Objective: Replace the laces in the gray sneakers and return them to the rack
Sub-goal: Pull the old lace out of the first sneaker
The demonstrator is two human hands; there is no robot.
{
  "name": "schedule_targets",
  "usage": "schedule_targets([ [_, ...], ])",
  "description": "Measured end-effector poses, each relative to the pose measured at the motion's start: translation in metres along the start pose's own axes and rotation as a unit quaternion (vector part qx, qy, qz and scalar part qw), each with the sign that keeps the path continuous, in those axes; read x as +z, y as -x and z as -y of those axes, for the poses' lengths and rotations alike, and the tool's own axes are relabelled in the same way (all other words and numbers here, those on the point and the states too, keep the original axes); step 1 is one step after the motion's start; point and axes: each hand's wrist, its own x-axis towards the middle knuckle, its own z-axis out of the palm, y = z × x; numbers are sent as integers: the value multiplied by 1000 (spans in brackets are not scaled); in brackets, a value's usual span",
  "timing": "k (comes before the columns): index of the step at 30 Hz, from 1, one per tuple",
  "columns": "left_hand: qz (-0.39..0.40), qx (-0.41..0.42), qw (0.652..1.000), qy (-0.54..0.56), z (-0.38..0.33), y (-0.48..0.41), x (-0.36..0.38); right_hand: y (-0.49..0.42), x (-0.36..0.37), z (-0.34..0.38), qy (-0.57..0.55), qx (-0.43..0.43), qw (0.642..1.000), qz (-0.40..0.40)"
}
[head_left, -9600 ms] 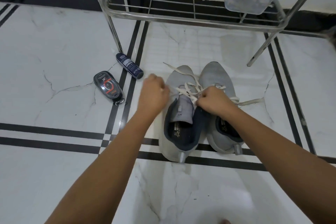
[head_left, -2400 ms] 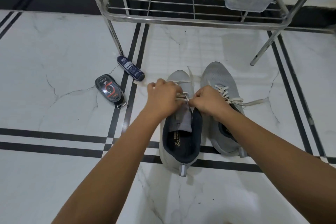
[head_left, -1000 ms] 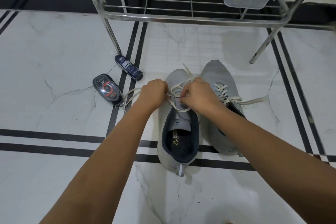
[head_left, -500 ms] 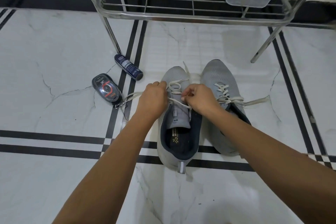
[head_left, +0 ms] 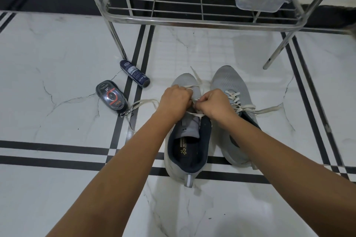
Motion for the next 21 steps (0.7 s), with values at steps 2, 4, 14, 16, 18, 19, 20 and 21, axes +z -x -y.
schedule_targets([
  [2,-42,-27,996,78,6,5,2,-1,-2,-1,-8,5,1000,-1],
  [4,-107,-101,972,183,13,10,-2,-3,-5,-2,-4,2,1000,-11],
  [14,-16,-54,996,72,16,2,-11,-5,-2,1,33,-24,999,-18],
  [16,-7,5,999,-47,10,-5,-11,-5,0,2,35,-27,999,-13],
  [18,-8,27,994,-103,6,-6,-8,-4,0,2,25,-23,999,-9],
  [19,-41,41,992,-109,7,-6,-7,-4,-1,2,18,-22,1000,-11],
  [20,-51,36,992,-111,8,-4,-9,-4,-3,0,9,-20,1000,-14],
  [21,-74,19,990,-117,13,-2,-8,-4,-5,-1,1,-21,1000,-18],
])
